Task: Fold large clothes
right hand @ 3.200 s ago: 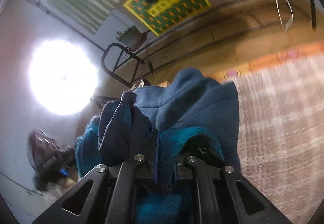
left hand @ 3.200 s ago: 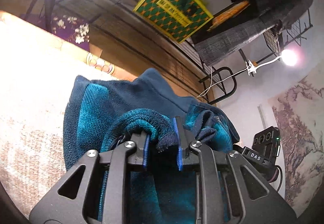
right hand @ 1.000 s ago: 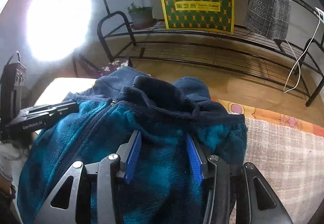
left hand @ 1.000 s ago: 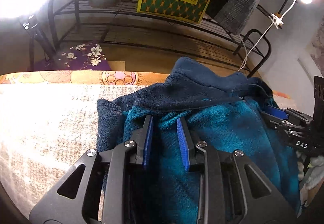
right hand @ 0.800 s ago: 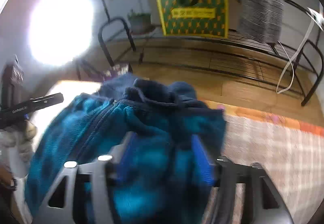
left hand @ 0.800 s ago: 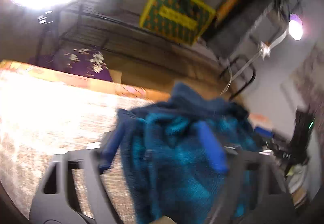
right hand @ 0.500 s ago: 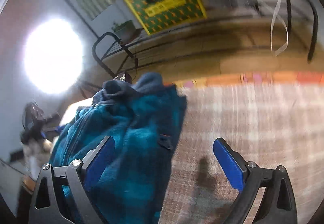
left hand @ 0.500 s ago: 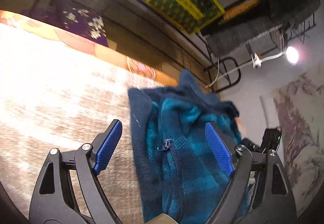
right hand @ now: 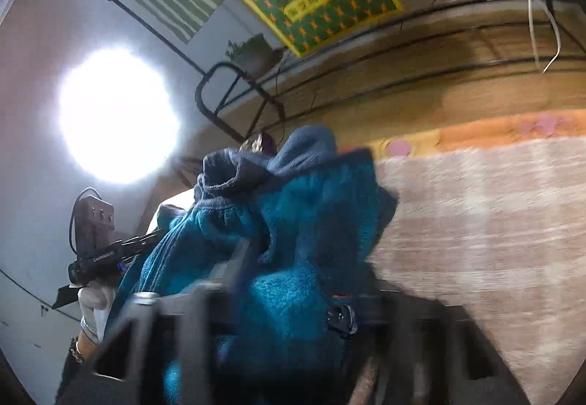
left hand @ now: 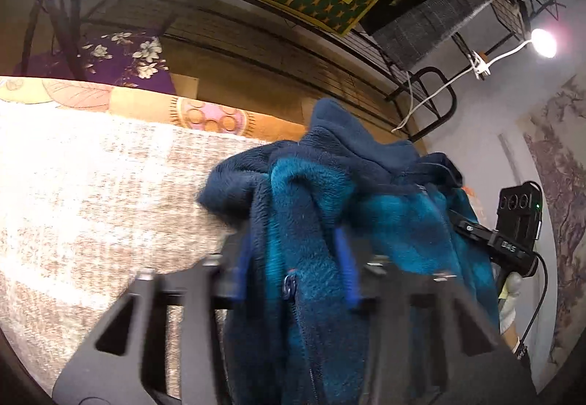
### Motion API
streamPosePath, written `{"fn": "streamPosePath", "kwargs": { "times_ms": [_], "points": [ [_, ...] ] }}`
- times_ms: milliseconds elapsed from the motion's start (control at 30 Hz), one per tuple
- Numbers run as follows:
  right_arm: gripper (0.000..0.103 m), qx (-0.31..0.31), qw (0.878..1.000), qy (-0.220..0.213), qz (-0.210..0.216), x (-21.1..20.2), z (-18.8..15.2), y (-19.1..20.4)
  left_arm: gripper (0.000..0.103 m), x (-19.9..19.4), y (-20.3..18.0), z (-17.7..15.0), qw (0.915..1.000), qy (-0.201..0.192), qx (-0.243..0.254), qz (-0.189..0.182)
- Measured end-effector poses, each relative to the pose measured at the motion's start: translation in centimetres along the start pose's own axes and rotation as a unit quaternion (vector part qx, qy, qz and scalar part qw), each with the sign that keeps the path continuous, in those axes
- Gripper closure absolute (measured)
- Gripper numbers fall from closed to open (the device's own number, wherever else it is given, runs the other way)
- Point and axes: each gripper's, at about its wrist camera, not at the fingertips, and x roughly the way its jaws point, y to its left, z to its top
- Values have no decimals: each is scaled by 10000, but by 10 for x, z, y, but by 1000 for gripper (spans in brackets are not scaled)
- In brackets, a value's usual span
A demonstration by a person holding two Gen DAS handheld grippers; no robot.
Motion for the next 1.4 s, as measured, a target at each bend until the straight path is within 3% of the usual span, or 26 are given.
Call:
{"fn": "streamPosePath", "kwargs": {
  "times_ms": [67, 200, 367, 533, 733, 833, 867, 967, 1033, 1167, 1267, 1333, 1400],
  "points": [
    [81, -382, 9987, -136, -297, -1, -2, 16, 81, -7, -7, -2, 9997, -177, 169, 94],
    [90, -803, 9937, -365, -691, -17, -5, 40, 86, -36, -21, -3, 9981, -526, 301, 130],
    [92, -1184, 9859, -699, -952, -54, -9, 84, 88, -88, -64, -6, 9924, -945, 763, 184],
    [92, -1449, 9796, -1021, -947, -100, -21, 125, 89, -132, -87, -12, 9901, -1123, 847, -4],
    [93, -1978, 9627, -1349, -1262, -139, -29, 177, 90, -183, -119, -13, 9819, -1524, 1097, 263],
    [93, -2338, 9481, -1715, -1306, -165, -27, 216, 90, -225, -143, -20, 9688, -2101, 1288, 278],
    [93, -2465, 9437, -1787, -1293, -173, -30, 226, 90, -241, -153, -31, 9611, -2296, 1500, 332],
    [93, -2809, 9330, -1816, -1327, -193, -54, 247, 90, -262, -157, -64, 9549, -2354, 1760, 427],
    [93, -2983, 9287, -1759, -1325, -200, -83, 253, 90, -266, -148, -98, 9575, -2174, 1843, 440],
    [92, -3077, 9324, -1432, -1243, -204, -158, 251, 90, -264, -124, -176, 9660, -1696, 1875, 532],
    [93, -3065, 9353, -1336, -1157, -213, -208, 252, 90, -279, -121, -219, 9695, -1565, 1827, 467],
    [93, -3051, 9366, -1305, -1128, -224, -238, 256, 90, -290, -125, -242, 9677, -1551, 1925, 485],
    [93, -3241, 9284, -1305, -1267, -232, -258, 265, 90, -302, -133, -269, 9631, -1525, 2143, 570]
  ]
}}
